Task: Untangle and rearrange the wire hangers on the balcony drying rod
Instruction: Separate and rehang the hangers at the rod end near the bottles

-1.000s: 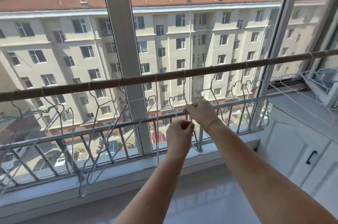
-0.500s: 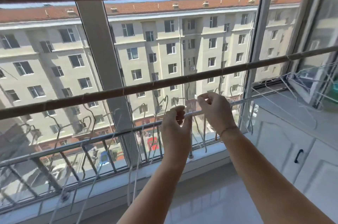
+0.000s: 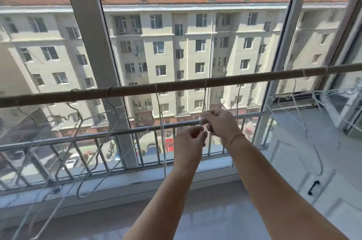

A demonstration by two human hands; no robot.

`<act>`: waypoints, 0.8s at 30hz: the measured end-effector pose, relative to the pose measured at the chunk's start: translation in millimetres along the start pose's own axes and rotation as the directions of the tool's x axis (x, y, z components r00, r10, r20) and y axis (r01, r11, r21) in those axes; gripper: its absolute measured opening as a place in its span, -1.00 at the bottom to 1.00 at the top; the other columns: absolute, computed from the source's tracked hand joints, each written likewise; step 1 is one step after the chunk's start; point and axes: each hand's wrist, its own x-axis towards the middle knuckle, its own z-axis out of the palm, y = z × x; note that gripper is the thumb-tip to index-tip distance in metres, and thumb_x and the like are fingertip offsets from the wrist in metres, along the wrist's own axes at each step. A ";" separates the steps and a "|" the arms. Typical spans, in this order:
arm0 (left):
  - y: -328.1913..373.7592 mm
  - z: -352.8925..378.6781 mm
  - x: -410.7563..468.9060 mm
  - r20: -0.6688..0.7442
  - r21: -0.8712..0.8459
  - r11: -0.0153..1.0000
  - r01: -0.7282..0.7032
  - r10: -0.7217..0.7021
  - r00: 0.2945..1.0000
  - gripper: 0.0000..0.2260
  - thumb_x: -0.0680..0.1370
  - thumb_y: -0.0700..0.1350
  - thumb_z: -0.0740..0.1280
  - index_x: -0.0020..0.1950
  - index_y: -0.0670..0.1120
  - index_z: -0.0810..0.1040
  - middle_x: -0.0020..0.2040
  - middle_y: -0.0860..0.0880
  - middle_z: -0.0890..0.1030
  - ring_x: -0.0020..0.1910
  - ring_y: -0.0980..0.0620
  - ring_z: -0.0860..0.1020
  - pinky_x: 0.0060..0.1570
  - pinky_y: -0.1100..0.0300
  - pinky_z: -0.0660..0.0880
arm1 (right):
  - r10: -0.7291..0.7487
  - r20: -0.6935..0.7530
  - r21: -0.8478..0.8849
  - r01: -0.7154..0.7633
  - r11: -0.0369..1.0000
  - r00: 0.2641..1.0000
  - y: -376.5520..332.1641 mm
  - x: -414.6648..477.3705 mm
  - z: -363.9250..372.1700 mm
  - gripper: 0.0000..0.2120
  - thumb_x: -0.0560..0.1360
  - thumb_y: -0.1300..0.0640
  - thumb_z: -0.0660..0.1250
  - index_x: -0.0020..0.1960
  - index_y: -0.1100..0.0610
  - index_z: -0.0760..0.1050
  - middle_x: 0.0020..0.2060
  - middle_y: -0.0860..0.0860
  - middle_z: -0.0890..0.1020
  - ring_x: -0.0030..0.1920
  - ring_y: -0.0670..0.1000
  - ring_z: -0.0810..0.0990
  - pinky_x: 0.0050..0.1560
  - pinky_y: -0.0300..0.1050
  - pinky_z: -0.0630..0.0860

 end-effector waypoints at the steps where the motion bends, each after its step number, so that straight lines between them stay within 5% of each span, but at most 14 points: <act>1: -0.3 3.1 2.5 -0.028 -0.005 1.000 0.010 -0.010 1.000 -0.89 0.48 -0.15 0.37 -0.09 -0.15 0.67 -0.31 -0.07 0.65 -0.40 0.07 0.56 -0.24 0.08 0.54 | 0.010 0.020 0.032 -0.011 0.999 1.000 -1.6 3.3 -0.1 -0.84 0.49 0.21 0.32 -0.26 0.20 0.55 -0.38 0.10 0.58 -0.46 -0.04 0.46 -0.41 -0.19 0.42; 4: 7.0 9.8 14.6 -0.091 -0.047 0.999 -0.010 0.006 0.996 -0.87 0.49 -0.17 0.36 -0.04 -0.15 0.67 -0.28 -0.06 0.66 -0.40 0.07 0.55 -0.21 0.07 0.54 | 0.015 0.045 0.092 -0.019 0.996 0.999 -10.3 17.5 2.0 -0.81 0.48 0.23 0.31 -0.32 0.16 0.53 -0.44 0.06 0.55 -0.50 -0.08 0.46 -0.51 -0.27 0.39; 10: 18.7 19.1 36.8 -0.161 -0.059 0.997 -0.044 0.034 0.986 -0.85 0.52 -0.10 0.34 -0.12 -0.10 0.68 -0.39 0.12 0.61 -0.40 0.17 0.56 -0.31 0.26 0.47 | 0.017 0.064 0.144 -0.026 0.989 0.998 -21.8 45.4 8.6 -0.85 0.46 0.27 0.31 -0.29 0.23 0.53 -0.39 0.12 0.56 -0.43 0.04 0.47 -0.39 -0.13 0.41; 12: 10.8 21.4 35.7 -0.171 -0.046 0.998 -0.044 0.036 0.985 -0.84 0.53 -0.10 0.32 -0.15 -0.09 0.67 -0.35 0.04 0.65 -0.36 0.06 0.60 -0.28 0.15 0.52 | 0.041 0.061 0.133 -0.049 0.990 0.997 -15.5 46.5 12.2 -0.85 0.45 0.29 0.29 -0.30 0.22 0.51 -0.42 0.10 0.55 -0.48 0.02 0.44 -0.47 -0.19 0.38; 15: -16.1 24.0 26.1 -0.167 -0.098 0.995 0.021 -0.037 0.985 -0.82 0.54 -0.16 0.29 -0.22 -0.02 0.63 -0.32 -0.05 0.65 -0.38 -0.01 0.56 -0.23 0.08 0.53 | 0.089 0.072 0.052 -0.092 0.994 0.994 4.1 40.1 20.0 -0.79 0.44 0.30 0.27 -0.36 0.16 0.46 -0.47 0.06 0.51 -0.50 -0.03 0.41 -0.58 -0.27 0.31; 18: -48.5 21.7 12.1 -0.143 -0.146 0.981 0.126 -0.147 0.979 -0.73 0.54 -0.22 0.27 -0.31 0.03 0.57 -0.34 -0.06 0.61 -0.43 0.02 0.47 -0.39 0.19 0.45 | 0.121 0.081 -0.017 -0.120 0.993 0.989 24.1 30.4 32.6 -0.78 0.43 0.31 0.23 -0.39 0.19 0.44 -0.47 0.07 0.47 -0.46 0.01 0.38 -0.46 -0.20 0.30; 20: -66.9 16.3 7.0 -0.131 -0.128 0.979 0.158 -0.175 0.976 -0.75 0.56 -0.23 0.25 -0.25 0.01 0.59 -0.31 -0.05 0.61 -0.38 -0.01 0.52 -0.42 0.22 0.48 | 0.132 0.064 -0.042 -0.129 0.991 0.989 35.7 24.3 40.3 -0.84 0.42 0.29 0.23 -0.34 0.24 0.44 -0.44 0.11 0.45 -0.38 0.06 0.38 -0.31 -0.12 0.34; 22: -81.6 9.3 2.9 -0.112 -0.074 0.985 0.158 -0.165 0.980 -0.82 0.57 -0.23 0.24 -0.13 -0.09 0.63 -0.29 -0.03 0.63 -0.26 -0.03 0.59 -0.23 0.11 0.56 | 0.149 0.042 -0.054 -0.147 0.988 0.988 48.8 15.4 45.4 -0.95 0.44 0.25 0.24 -0.19 0.22 0.44 -0.37 0.10 0.47 -0.32 0.08 0.42 -0.21 -0.07 0.38; 24: -94.9 1.5 -3.0 -0.100 -0.040 0.986 0.163 -0.167 0.981 -0.83 0.57 -0.22 0.24 -0.04 -0.14 0.64 -0.29 -0.01 0.64 -0.25 0.02 0.59 -0.11 0.06 0.55 | 0.166 -0.004 -0.057 -0.166 0.985 0.986 65.9 3.5 45.5 -0.84 0.47 0.19 0.26 0.03 0.20 0.38 -0.27 0.04 0.48 -0.30 0.04 0.47 -0.23 -0.12 0.42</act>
